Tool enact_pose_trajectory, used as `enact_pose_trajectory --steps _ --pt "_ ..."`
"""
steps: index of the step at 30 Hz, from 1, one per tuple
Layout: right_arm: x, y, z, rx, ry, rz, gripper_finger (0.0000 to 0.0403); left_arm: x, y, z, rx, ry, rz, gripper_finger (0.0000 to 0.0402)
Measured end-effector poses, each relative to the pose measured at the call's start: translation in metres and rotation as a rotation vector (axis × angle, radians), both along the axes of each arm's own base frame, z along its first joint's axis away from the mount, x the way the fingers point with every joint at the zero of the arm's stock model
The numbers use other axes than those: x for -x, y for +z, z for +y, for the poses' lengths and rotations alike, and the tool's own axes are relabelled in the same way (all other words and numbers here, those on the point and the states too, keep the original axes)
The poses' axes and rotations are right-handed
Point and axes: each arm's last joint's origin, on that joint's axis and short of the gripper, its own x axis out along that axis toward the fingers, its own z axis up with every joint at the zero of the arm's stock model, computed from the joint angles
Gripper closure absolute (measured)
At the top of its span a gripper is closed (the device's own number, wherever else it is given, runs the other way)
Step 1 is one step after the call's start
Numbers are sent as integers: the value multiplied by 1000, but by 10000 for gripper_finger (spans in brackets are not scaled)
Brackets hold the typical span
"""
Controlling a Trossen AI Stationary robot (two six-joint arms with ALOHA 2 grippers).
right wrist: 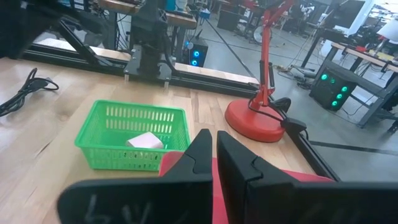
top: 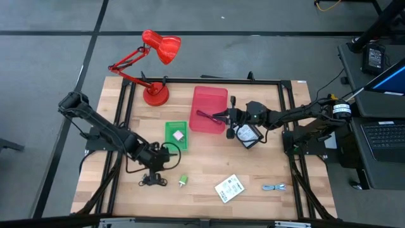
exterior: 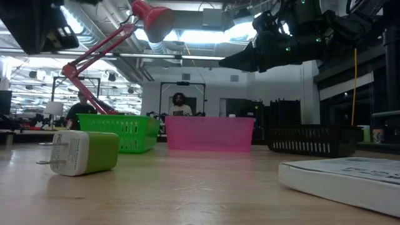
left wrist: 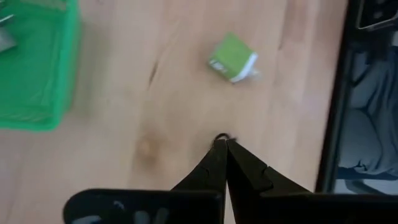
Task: Pick and place items into bin
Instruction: Put the black charger cable into the pink bin
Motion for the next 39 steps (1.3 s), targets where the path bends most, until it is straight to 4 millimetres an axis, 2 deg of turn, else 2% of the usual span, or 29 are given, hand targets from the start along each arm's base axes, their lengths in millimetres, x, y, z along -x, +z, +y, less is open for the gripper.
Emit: enact_pose_trajectory --steps 5,11,16,32,39 --pt "0 1 0 1 0 -6 396 -11 5 -19 -7 -37 15 400" --pt "0 1 0 1 0 -6 396 -10 -1 -37 -3 60 186 399" --pt "0 1 0 1 0 -6 396 -5 -6 -53 15 43 228 398" --pt "0 1 0 2 0 -13 396 10 -8 -61 -142 69 169 394" --pt "0 1 0 2 0 -12 396 13 -8 -65 -141 104 160 347"
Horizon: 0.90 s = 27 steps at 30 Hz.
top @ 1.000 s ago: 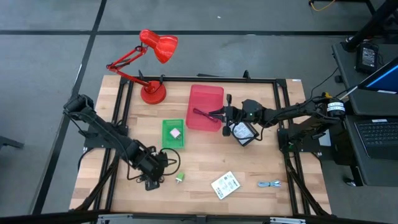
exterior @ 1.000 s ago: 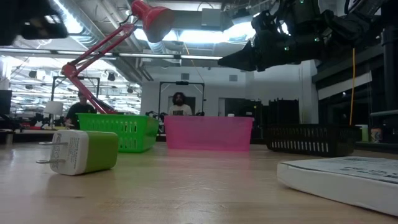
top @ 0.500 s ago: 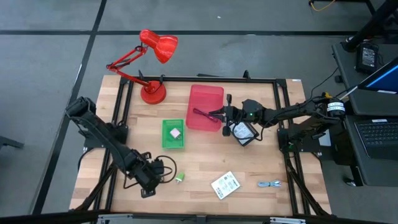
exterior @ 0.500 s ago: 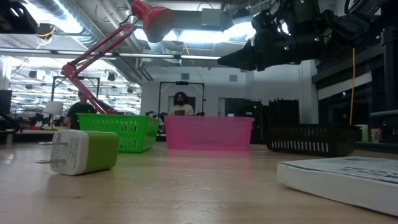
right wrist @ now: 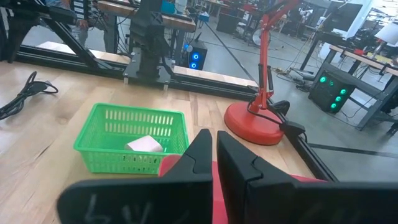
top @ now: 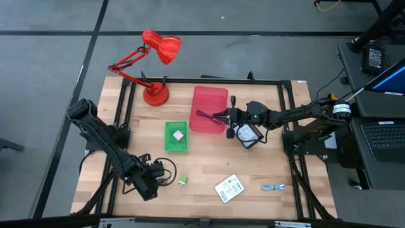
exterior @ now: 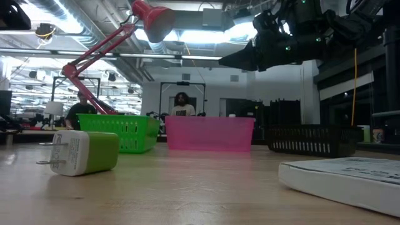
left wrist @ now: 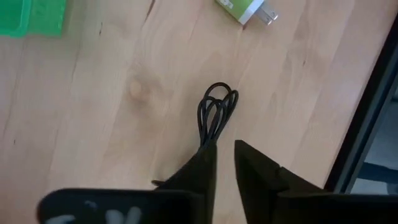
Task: Pick and place items into bin
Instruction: Put the black charger cable into the pink bin
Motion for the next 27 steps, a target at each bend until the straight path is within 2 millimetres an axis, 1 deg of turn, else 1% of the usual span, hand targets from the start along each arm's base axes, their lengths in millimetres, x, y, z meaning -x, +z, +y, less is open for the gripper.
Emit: enact_pose_trajectory --steps 4,7,13,19,27 --pt "0 0 0 0 0 0 396 2 -1 -3 -7 20 -11 308" --pt "0 0 0 0 0 0 396 2 -6 -6 -18 29 0 283" --pt "0 0 0 0 0 1 396 0 -26 -16 -70 12 55 251" --pt "0 0 0 0 0 1 396 -4 -51 -23 -78 -9 180 241" --pt "0 0 0 0 0 1 396 -6 -81 -28 -132 -85 315 249"
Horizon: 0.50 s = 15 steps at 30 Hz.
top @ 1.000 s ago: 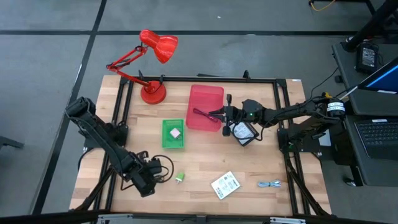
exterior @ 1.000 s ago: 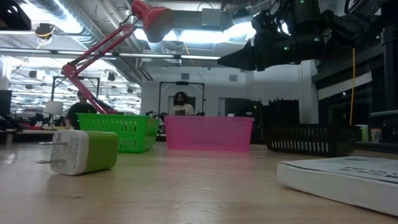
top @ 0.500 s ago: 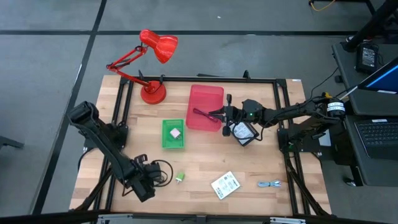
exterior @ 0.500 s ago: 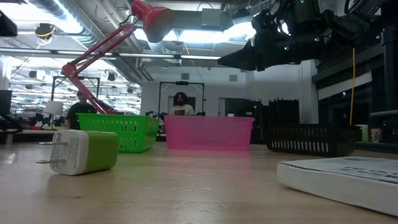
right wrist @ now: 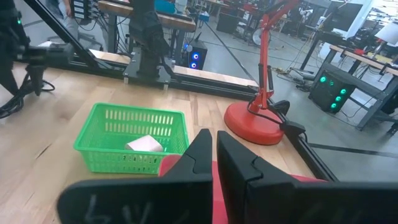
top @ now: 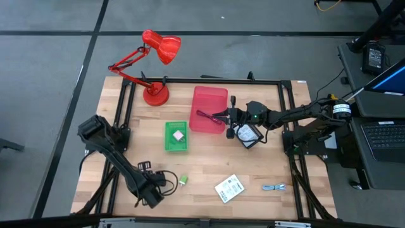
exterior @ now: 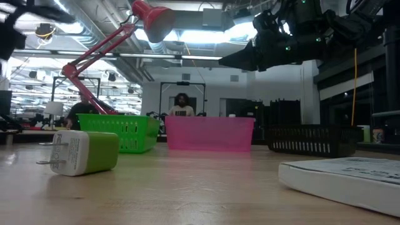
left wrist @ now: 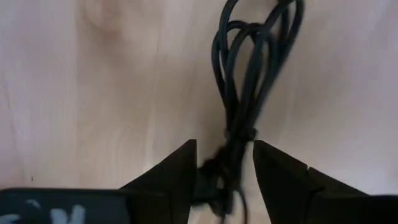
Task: Pick and place items into bin
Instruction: Put the black charger cable into the pink bin
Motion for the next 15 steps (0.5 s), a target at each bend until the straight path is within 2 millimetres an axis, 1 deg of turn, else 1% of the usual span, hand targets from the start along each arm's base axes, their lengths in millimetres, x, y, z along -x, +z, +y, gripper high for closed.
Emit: enact_pose_trajectory --steps 2,7,10,15 --pt "0 0 0 0 0 0 396 -1 -7 -1 -17 -36 21 255" --pt "0 0 0 0 0 0 396 -2 -12 -2 -24 -107 43 278" --pt "0 0 0 0 0 0 396 -2 -10 -2 -14 -144 36 308" --pt "0 0 0 0 0 0 396 1 -2 2 -16 -182 25 373"
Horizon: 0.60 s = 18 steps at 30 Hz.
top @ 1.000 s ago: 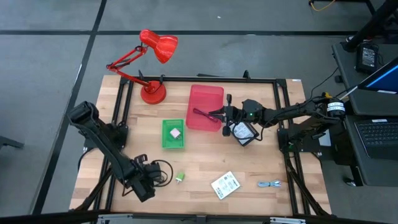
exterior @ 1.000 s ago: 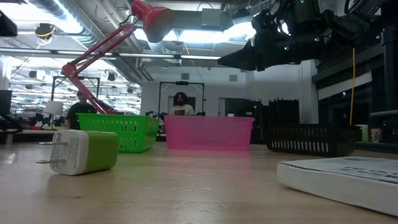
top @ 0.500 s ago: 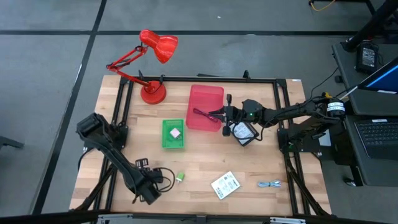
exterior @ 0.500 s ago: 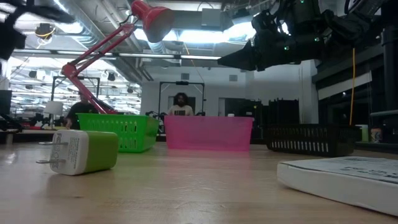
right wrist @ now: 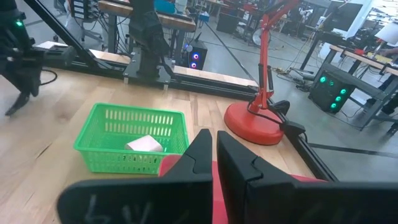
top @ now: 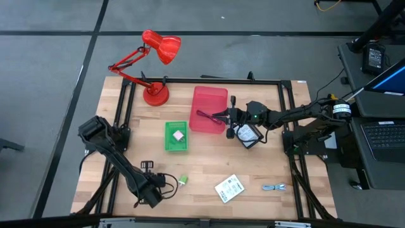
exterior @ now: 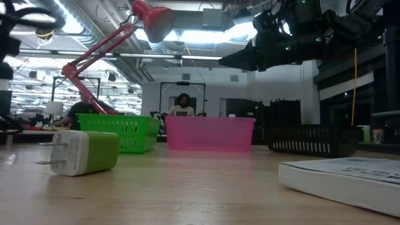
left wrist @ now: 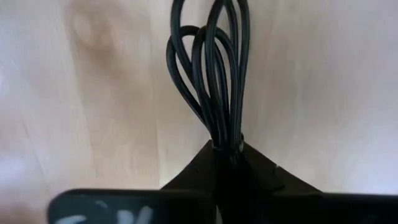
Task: Pick and place items into bin
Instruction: Put the black charger cable into the pink bin
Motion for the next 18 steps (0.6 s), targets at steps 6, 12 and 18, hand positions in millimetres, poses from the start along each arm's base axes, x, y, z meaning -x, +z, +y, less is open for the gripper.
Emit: enact_pose_trajectory --steps 6,12,18 --pt "0 0 0 0 0 0 396 1 14 3 1 -3 -67 374" --pt "0 0 0 0 0 0 396 1 33 8 -23 -7 -196 374" --pt "0 0 0 0 0 0 396 4 55 15 -51 -76 -315 374"
